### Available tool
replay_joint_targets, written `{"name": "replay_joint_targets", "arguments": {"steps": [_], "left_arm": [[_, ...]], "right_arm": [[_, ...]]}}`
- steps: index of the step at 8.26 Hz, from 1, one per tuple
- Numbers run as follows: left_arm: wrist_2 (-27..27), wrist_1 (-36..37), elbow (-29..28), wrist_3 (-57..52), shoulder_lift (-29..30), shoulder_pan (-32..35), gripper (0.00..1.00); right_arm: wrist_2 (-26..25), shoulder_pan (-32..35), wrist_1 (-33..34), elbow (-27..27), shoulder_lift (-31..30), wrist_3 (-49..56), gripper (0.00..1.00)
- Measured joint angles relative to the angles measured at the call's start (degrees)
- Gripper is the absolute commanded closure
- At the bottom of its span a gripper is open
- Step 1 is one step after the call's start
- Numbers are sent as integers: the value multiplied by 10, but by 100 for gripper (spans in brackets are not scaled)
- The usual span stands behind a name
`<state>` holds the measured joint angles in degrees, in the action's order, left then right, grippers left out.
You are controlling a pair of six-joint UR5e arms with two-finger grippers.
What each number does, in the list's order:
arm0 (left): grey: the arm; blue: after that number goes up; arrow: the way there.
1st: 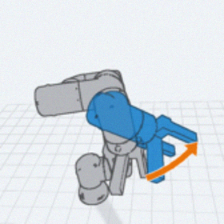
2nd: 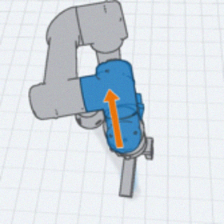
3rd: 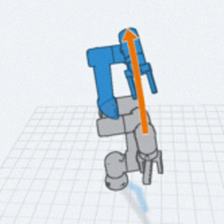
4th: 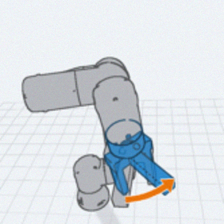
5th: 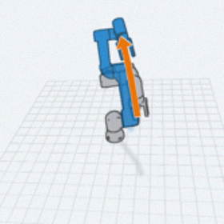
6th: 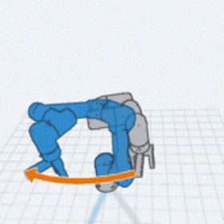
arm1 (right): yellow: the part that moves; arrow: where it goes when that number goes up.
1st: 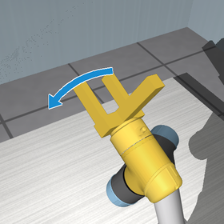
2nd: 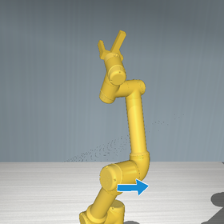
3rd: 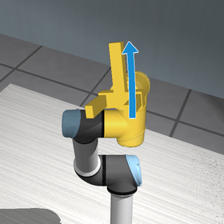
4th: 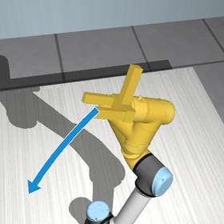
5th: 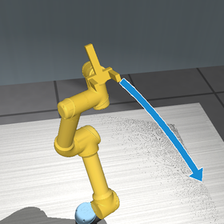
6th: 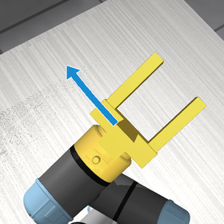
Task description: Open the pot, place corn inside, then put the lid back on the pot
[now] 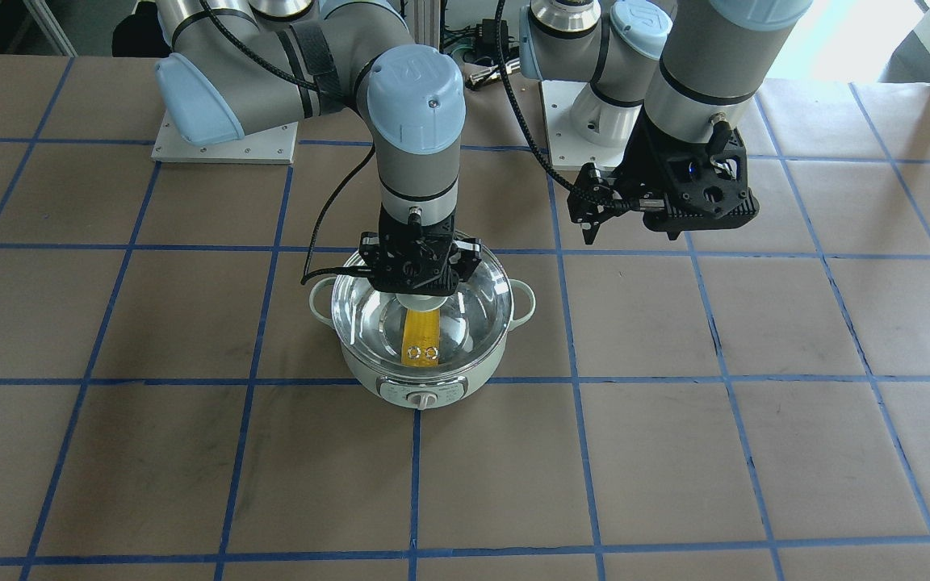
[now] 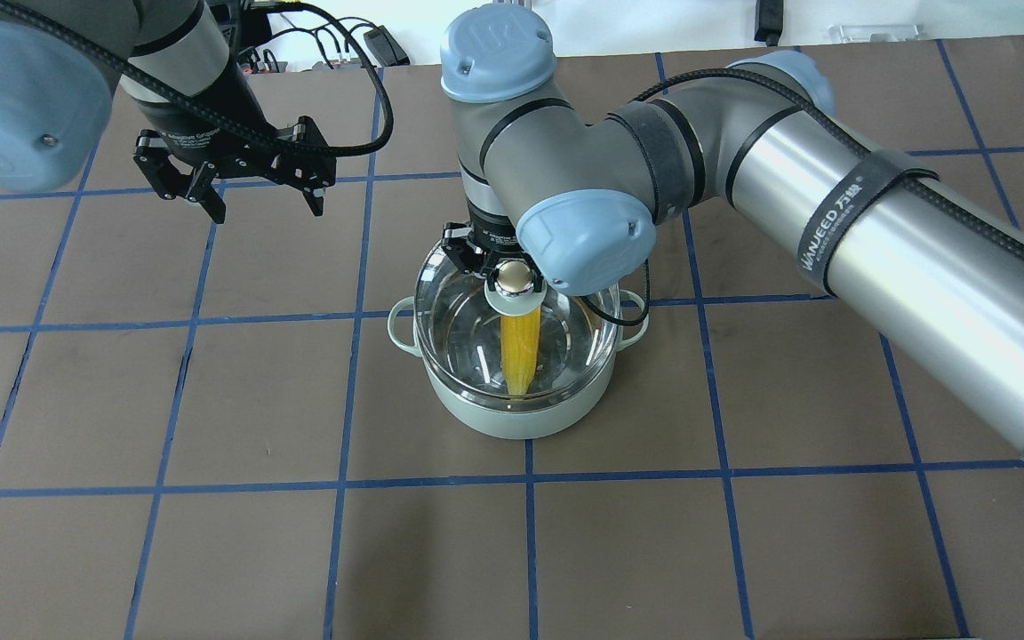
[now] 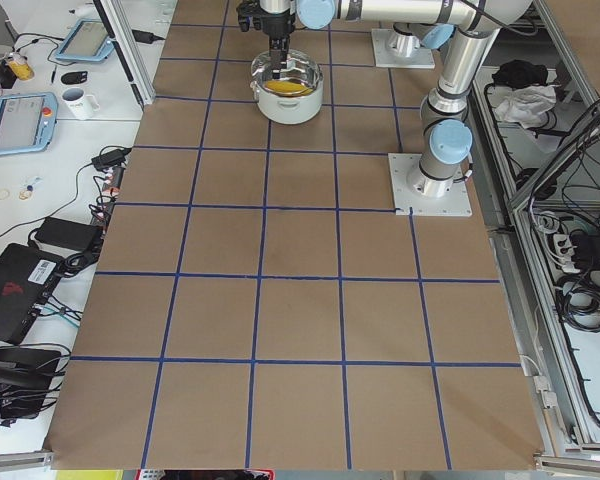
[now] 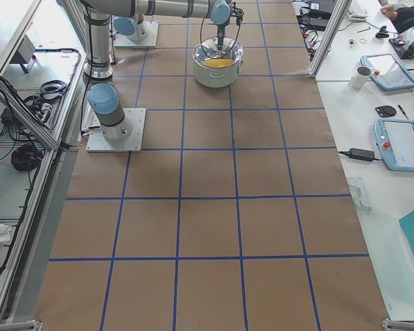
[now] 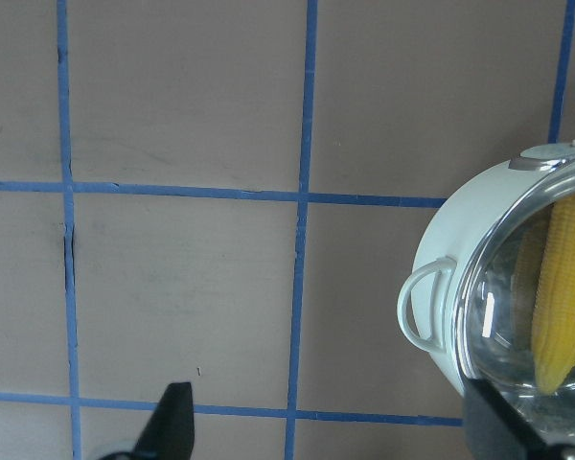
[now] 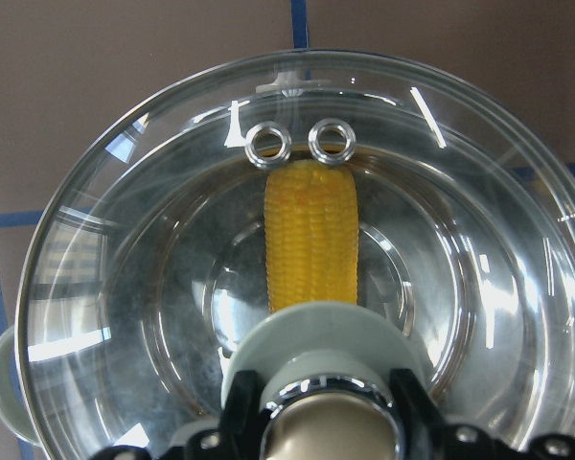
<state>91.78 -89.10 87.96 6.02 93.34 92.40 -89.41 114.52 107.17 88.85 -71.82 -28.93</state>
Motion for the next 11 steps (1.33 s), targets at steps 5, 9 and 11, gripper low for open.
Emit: {"name": "replay_joint_targets", "arguments": {"steps": [5, 9, 11], "left_arm": [[-11, -16, 0, 2, -2, -1, 0], [-12, -18, 1, 2, -3, -1, 0], [-13, -18, 3, 5, -1, -1, 0]], "right_arm": [[15, 0, -7, 2, 1, 0, 54], [13, 0, -7, 2, 2, 8, 54], [12, 0, -9, 2, 2, 9, 53]]}}
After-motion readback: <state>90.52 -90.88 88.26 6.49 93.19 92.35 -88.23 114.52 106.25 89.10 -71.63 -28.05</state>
